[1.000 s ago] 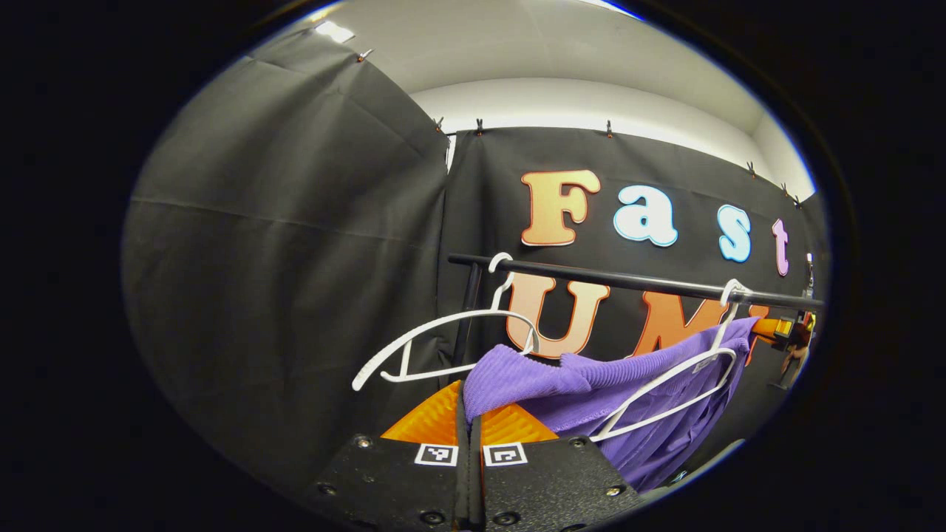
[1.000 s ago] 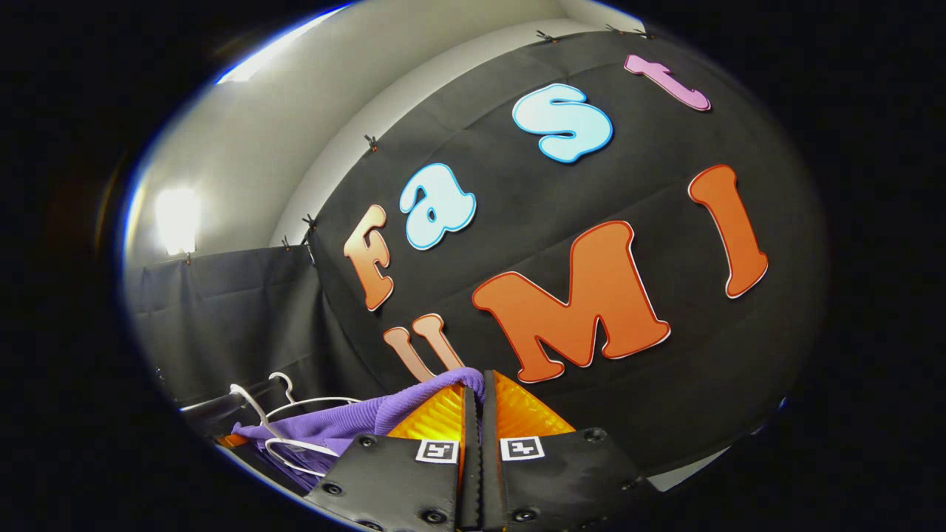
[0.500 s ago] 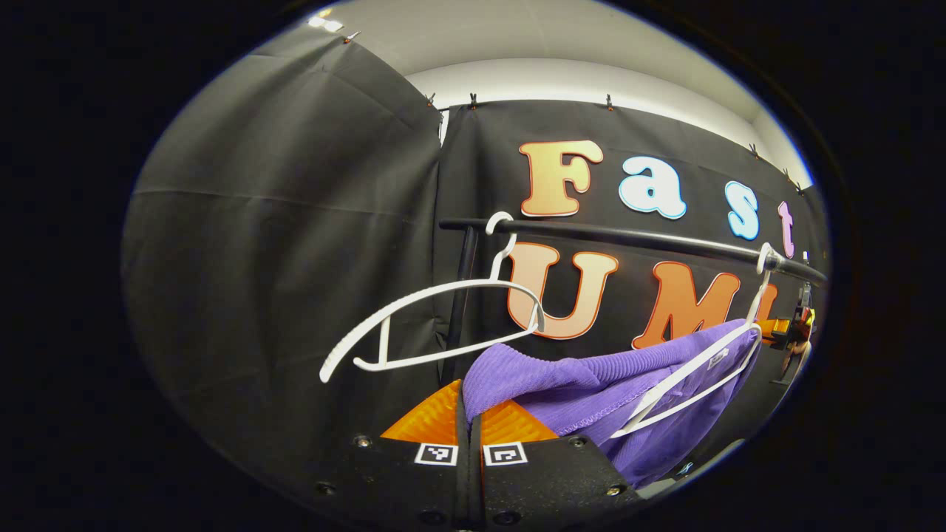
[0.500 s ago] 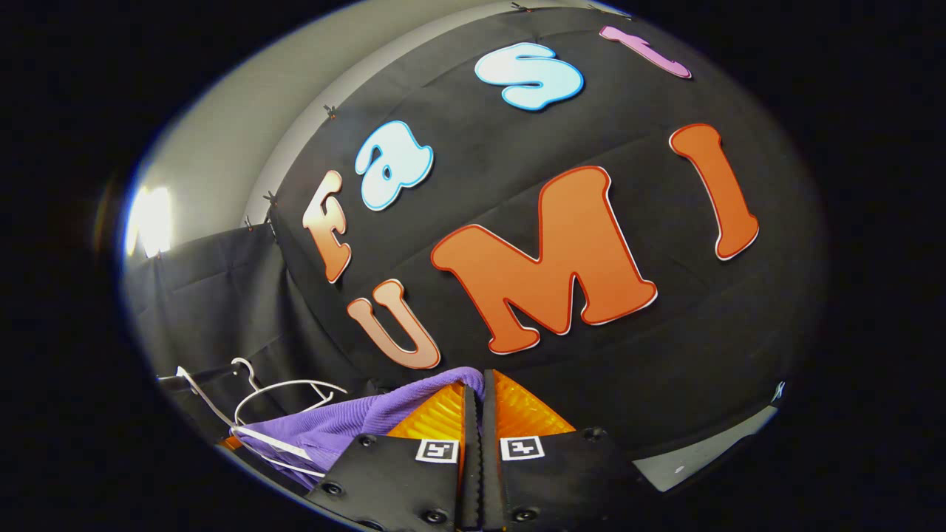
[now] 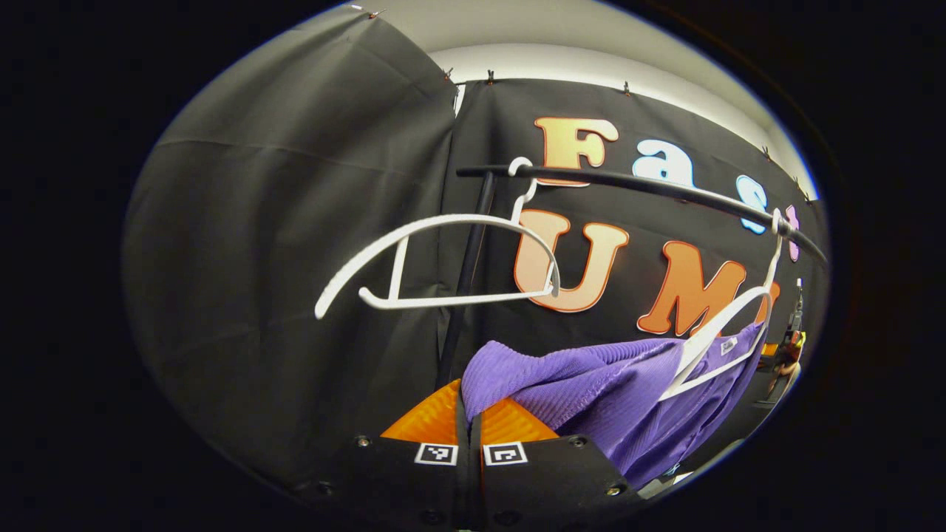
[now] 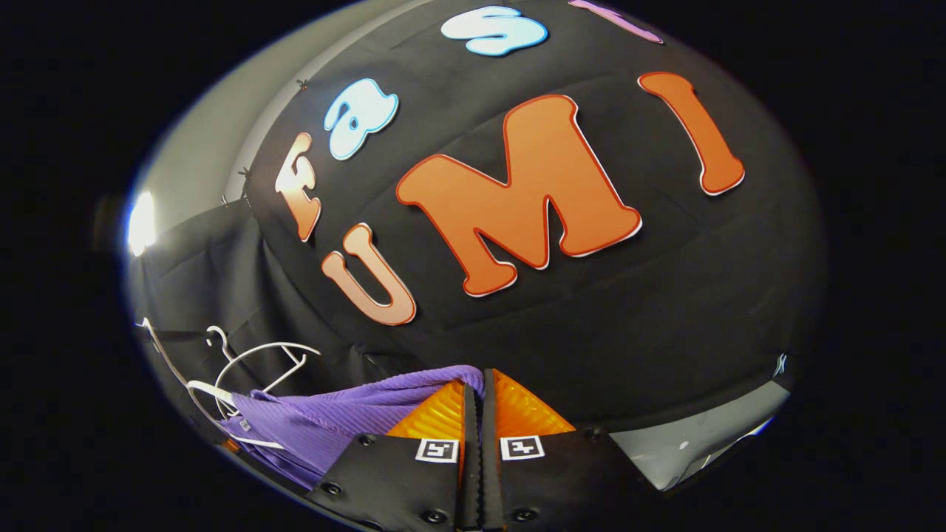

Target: Grasp the clothes on the hanger with both hands and then place them into the laundry hamper below.

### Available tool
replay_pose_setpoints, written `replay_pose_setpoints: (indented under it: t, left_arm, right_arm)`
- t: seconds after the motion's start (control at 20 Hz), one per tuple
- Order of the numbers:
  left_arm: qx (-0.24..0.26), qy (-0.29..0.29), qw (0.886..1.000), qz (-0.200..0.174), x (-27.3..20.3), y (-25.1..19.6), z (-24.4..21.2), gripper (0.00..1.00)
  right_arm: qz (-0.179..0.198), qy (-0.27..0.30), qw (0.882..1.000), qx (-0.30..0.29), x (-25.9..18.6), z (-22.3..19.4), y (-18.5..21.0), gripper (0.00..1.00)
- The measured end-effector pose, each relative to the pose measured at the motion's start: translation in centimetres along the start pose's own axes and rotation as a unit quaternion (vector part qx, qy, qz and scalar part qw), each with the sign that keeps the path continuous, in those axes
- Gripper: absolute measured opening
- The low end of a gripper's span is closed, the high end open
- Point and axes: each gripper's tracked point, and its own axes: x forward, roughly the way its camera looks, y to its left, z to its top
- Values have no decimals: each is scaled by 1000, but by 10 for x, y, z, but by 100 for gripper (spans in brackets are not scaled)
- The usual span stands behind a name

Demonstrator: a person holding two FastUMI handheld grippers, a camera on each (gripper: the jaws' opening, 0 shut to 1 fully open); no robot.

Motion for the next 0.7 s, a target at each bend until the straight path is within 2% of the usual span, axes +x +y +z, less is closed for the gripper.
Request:
replay_pose_setpoints:
  t: [0.25, 0.55, 0.6, 0.7]
  left_arm:
    - [-12, 26, 1000, 0, -6, 1, -40, 0]
    - [-28, 50, 998, 6, -10, 10, -69, 0]
    - [-25, 62, 997, 24, -9, 21, -79, 0]
    - [-43, 94, 994, 42, -13, 36, -110, 0]
  right_arm:
    - [-12, 32, 999, 10, 3, -46, -11, 8]
    - [-29, 48, 998, 9, -2, -77, -17, 8]
    - [-60, 58, 997, -2, 1, -86, -30, 8]
    - [-87, 76, 993, -10, 0, -115, -59, 7]
